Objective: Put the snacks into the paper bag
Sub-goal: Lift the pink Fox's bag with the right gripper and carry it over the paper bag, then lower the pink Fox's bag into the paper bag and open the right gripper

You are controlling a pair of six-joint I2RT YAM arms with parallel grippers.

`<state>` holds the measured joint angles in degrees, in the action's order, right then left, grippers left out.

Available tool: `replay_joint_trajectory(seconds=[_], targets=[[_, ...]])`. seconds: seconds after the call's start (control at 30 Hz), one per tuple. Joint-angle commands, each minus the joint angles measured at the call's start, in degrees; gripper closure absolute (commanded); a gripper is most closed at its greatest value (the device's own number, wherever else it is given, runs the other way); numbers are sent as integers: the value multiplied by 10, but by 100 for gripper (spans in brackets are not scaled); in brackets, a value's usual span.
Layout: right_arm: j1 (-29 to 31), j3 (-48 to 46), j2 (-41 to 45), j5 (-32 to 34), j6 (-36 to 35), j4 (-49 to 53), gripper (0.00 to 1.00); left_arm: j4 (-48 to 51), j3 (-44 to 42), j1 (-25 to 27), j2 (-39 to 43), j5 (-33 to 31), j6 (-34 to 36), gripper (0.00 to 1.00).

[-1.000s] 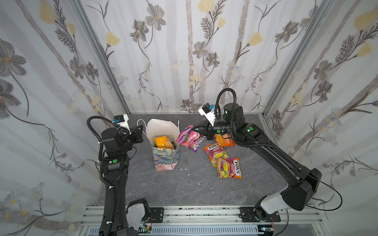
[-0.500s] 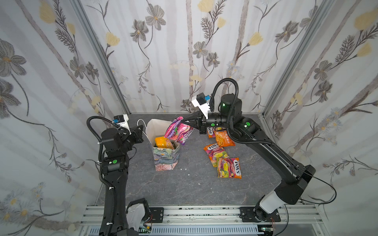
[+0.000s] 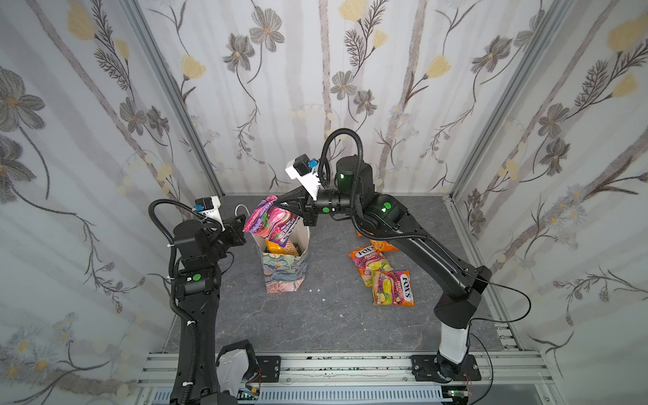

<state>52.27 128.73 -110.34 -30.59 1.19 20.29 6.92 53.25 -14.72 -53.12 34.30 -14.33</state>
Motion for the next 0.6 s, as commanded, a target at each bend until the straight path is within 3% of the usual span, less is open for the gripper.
replay_joint_trajectory(seconds=[0.0, 0.07, 0.4, 0.57], targets=[[18, 22, -13, 137, -29, 11, 100, -13, 3, 0, 0, 1, 3, 99], [30, 25, -20, 211, -39, 12, 100, -14, 3, 0, -1, 1, 2, 99], [67, 51, -61, 438, -98, 10, 100, -15, 4, -1, -1, 3, 1, 99], [80, 73, -91, 501, -140, 13, 100, -14, 3, 0, -1, 3, 2, 99]])
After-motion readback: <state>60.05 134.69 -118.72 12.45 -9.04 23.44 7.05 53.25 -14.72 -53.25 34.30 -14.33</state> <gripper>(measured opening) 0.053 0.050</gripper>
